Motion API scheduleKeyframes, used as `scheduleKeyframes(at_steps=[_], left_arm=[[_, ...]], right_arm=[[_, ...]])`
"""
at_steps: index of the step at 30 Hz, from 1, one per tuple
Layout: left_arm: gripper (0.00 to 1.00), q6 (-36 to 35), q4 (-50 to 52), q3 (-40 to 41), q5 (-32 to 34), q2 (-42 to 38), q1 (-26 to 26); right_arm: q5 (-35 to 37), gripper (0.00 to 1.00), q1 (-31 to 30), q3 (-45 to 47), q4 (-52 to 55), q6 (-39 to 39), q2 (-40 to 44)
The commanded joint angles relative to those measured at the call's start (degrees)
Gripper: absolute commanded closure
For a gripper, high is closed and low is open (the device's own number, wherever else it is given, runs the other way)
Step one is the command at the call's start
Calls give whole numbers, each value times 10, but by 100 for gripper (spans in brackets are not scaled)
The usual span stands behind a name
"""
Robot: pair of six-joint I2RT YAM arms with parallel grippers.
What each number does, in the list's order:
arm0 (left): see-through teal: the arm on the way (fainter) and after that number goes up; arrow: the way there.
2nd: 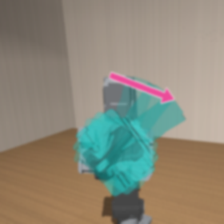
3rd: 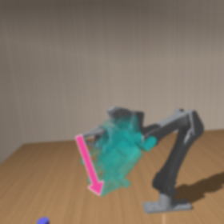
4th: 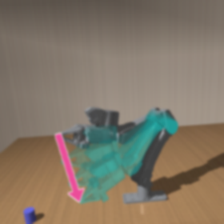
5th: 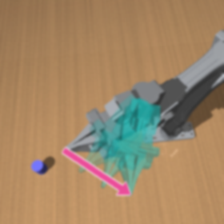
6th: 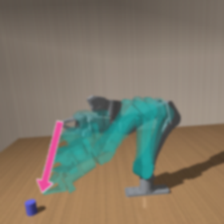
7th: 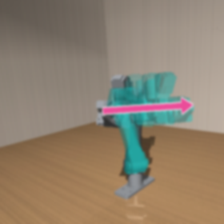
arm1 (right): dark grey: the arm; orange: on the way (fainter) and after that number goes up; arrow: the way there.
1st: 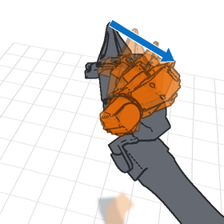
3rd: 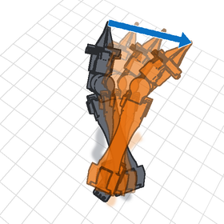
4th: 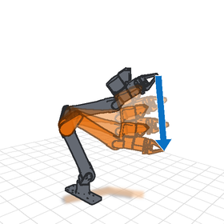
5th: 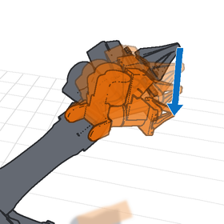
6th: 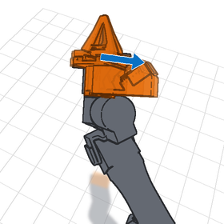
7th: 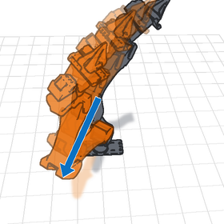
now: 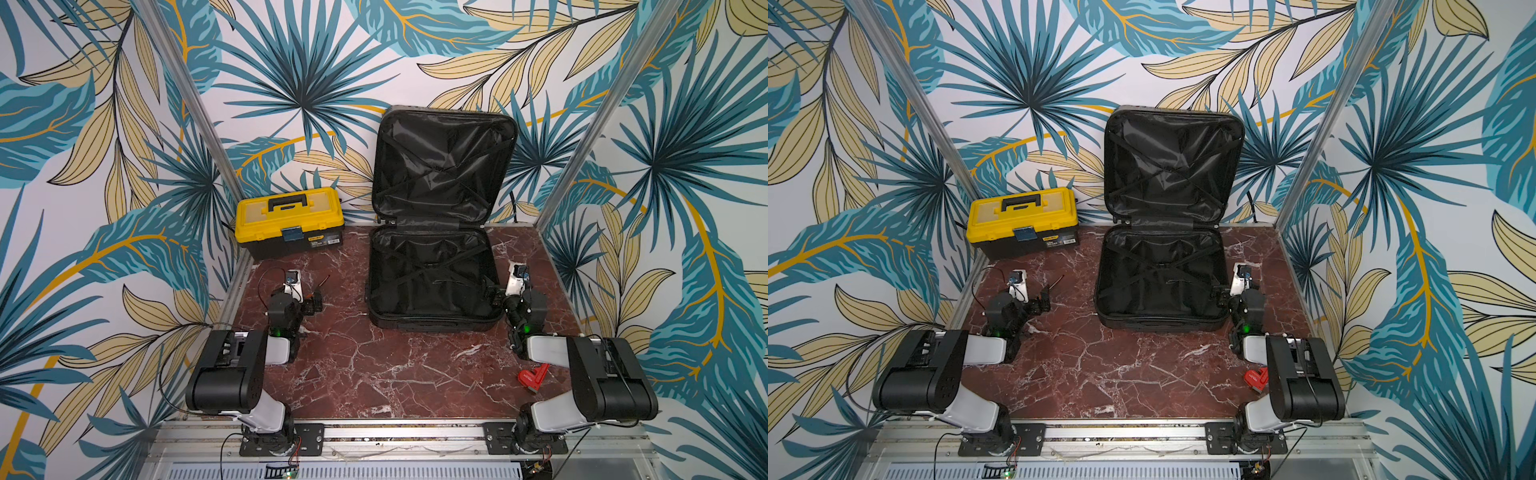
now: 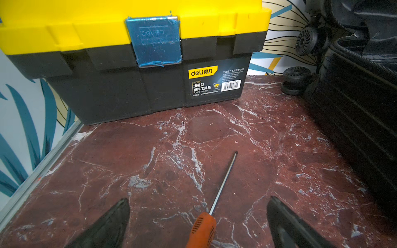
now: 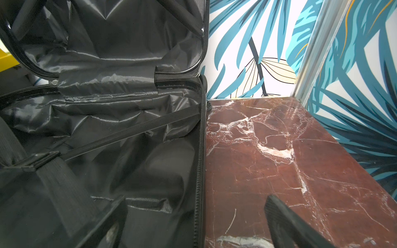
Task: Open the suitcase zippers
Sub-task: Reset both arms
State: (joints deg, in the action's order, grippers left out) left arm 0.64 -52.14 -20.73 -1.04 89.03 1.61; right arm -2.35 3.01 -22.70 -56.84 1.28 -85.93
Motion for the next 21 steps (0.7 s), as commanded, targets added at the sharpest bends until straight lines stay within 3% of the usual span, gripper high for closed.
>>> scheduleKeyframes(at_steps=[1, 21], left_arm=[[1, 1, -15, -11, 3, 2, 6], [1, 3, -15, -11, 4, 2, 6]], right_arm=[[12, 0, -3, 5, 50, 0, -6], [11, 1, -3, 9, 43, 0, -6]])
